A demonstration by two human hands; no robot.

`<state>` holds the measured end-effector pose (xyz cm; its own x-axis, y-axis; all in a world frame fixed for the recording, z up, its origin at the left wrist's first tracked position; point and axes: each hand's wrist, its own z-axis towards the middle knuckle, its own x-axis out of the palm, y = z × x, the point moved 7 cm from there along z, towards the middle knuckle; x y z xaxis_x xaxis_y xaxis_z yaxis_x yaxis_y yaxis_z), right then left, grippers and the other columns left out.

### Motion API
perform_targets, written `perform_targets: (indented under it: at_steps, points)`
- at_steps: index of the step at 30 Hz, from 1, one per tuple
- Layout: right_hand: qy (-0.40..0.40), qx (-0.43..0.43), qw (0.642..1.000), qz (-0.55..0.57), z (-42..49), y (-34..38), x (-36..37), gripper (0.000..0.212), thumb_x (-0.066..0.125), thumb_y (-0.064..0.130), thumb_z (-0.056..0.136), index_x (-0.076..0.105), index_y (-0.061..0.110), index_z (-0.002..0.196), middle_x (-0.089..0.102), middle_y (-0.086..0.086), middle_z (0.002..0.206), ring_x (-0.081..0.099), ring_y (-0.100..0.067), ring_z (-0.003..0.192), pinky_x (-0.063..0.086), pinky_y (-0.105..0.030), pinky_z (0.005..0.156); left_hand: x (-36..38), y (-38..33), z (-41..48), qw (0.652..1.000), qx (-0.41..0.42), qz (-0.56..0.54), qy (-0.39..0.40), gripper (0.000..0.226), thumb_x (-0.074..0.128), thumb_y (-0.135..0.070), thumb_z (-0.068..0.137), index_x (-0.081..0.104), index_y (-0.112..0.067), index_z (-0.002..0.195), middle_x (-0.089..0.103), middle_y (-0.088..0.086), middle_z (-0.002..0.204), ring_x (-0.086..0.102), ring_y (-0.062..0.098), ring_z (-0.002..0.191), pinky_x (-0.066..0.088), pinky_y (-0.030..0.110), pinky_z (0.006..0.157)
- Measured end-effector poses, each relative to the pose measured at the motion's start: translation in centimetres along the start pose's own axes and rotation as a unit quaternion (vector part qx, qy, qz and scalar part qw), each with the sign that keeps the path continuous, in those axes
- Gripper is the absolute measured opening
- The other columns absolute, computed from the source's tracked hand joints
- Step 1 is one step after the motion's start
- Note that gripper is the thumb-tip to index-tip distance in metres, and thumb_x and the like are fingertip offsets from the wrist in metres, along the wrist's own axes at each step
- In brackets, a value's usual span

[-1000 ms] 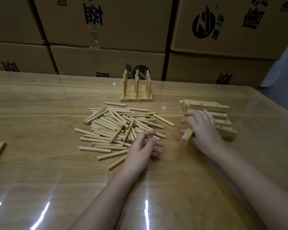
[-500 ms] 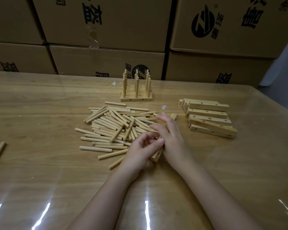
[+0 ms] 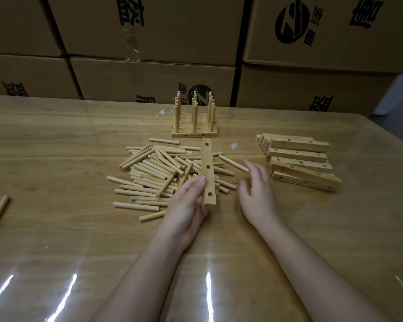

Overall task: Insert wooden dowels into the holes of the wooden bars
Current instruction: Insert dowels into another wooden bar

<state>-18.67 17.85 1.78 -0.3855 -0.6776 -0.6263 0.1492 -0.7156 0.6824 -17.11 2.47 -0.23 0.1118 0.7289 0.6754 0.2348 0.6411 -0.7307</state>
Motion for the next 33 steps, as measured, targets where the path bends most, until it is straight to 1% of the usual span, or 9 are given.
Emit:
perform_targets:
  at_steps: [6, 9, 15, 18, 20, 23, 25, 29, 33]
  points:
    - [0.118, -0.066, 0.984, -0.112, -0.4, 1.2, 1.9, 0.044, 0.047, 0.014, 0.092, 0.045, 0.027, 0.135, 0.047, 0.009, 0.137, 0.037, -0.013, 0.127, 0.027, -0.030, 0.105, 0.2, -0.1, 0.0, 1.000, 0.007, 0.005, -0.008, 0.034, 0.062, -0.020, 0.080, 0.059, -0.005, 0.111, 0.071, 0.008, 0.091, 0.067, 0.014, 0.073, 0.056, 0.023, 0.064]
    - [0.117, -0.091, 0.979, -0.143, -0.3, 1.4, 2.1, 0.042, 0.045, 0.006, 0.090, 0.055, 0.027, 0.126, 0.054, 0.010, 0.128, 0.041, -0.013, 0.122, 0.027, -0.029, 0.099, 0.4, -0.1, -0.1, 1.000, 0.007, 0.019, -0.003, 0.033, 0.058, -0.018, 0.085, 0.058, -0.002, 0.114, 0.071, 0.010, 0.095, 0.067, 0.014, 0.076, 0.056, 0.023, 0.068]
    - [0.110, -0.083, 0.983, -0.123, -0.3, 1.3, 2.2, 0.039, 0.046, 0.006, 0.089, 0.057, 0.022, 0.122, 0.056, 0.005, 0.120, 0.045, -0.017, 0.111, 0.037, -0.031, 0.094, 0.3, 0.0, -0.1, 0.999, 0.006, 0.033, -0.012, 0.025, 0.053, -0.013, 0.092, 0.057, -0.001, 0.114, 0.072, 0.009, 0.092, 0.068, 0.015, 0.075, 0.055, 0.023, 0.065]
    - [0.103, -0.038, 0.990, -0.089, -0.1, 0.7, 2.0, 0.036, 0.040, 0.006, 0.090, 0.056, 0.019, 0.120, 0.054, 0.002, 0.120, 0.043, -0.017, 0.113, 0.038, -0.030, 0.093, 0.3, 0.0, -0.1, 0.999, 0.008, 0.042, -0.010, 0.025, 0.056, -0.016, 0.089, 0.060, -0.004, 0.110, 0.072, 0.008, 0.091, 0.069, 0.014, 0.075, 0.056, 0.023, 0.066]
    - [0.079, 0.011, 0.997, -0.024, 0.1, 0.0, 1.4, 0.032, 0.038, 0.008, 0.093, 0.056, 0.018, 0.116, 0.055, 0.002, 0.119, 0.046, -0.015, 0.110, 0.039, -0.028, 0.088, 0.4, 0.0, 0.0, 0.999, 0.008, 0.045, -0.011, 0.032, 0.059, -0.021, 0.083, 0.059, -0.004, 0.111, 0.072, 0.008, 0.090, 0.069, 0.014, 0.076, 0.056, 0.023, 0.067]
    - [0.052, 0.087, 0.991, 0.088, 0.4, -1.3, 0.9, 0.027, 0.035, 0.010, 0.094, 0.056, 0.024, 0.105, 0.057, 0.005, 0.106, 0.052, -0.008, 0.084, 0.038, -0.024, 0.065, 0.4, 0.0, -0.1, 0.999, 0.009, 0.042, -0.015, 0.041, 0.061, -0.022, 0.080, 0.057, -0.002, 0.116, 0.073, 0.008, 0.090, 0.069, 0.014, 0.075, 0.056, 0.024, 0.067]
    - [0.035, 0.118, 0.983, 0.136, 0.5, -1.8, 0.7, 0.028, 0.035, 0.011, 0.094, 0.058, 0.027, 0.095, 0.058, 0.004, 0.090, 0.049, -0.007, 0.071, 0.034, -0.024, 0.056, 0.4, -0.1, -0.1, 0.999, 0.013, 0.037, -0.018, 0.045, 0.063, -0.022, 0.077, 0.056, -0.005, 0.118, 0.073, 0.008, 0.089, 0.069, 0.014, 0.074, 0.057, 0.024, 0.067]
    - [0.010, 0.142, 0.974, 0.176, 0.4, -2.1, 0.3, 0.028, 0.038, 0.016, 0.095, 0.056, 0.029, 0.079, 0.050, 0.004, 0.070, 0.043, 0.002, 0.052, 0.031, -0.025, 0.053, 0.4, -0.2, -0.1, 0.999, 0.025, 0.028, -0.028, 0.057, 0.063, -0.022, 0.077, 0.047, -0.016, 0.131, 0.074, 0.008, 0.088, 0.070, 0.015, 0.075, 0.056, 0.027, 0.068]
    - [0.005, 0.122, 0.977, 0.173, 0.5, -1.7, 0.2, 0.025, 0.039, 0.032, 0.097, 0.055, 0.029, 0.078, 0.047, 0.008, 0.063, 0.044, 0.005, 0.050, 0.033, -0.025, 0.052, 0.5, -0.4, -0.3, 0.999, 0.028, 0.017, -0.022, 0.065, 0.063, -0.019, 0.076, 0.041, -0.022, 0.137, 0.073, 0.011, 0.089, 0.071, 0.020, 0.075, 0.058, 0.028, 0.065]
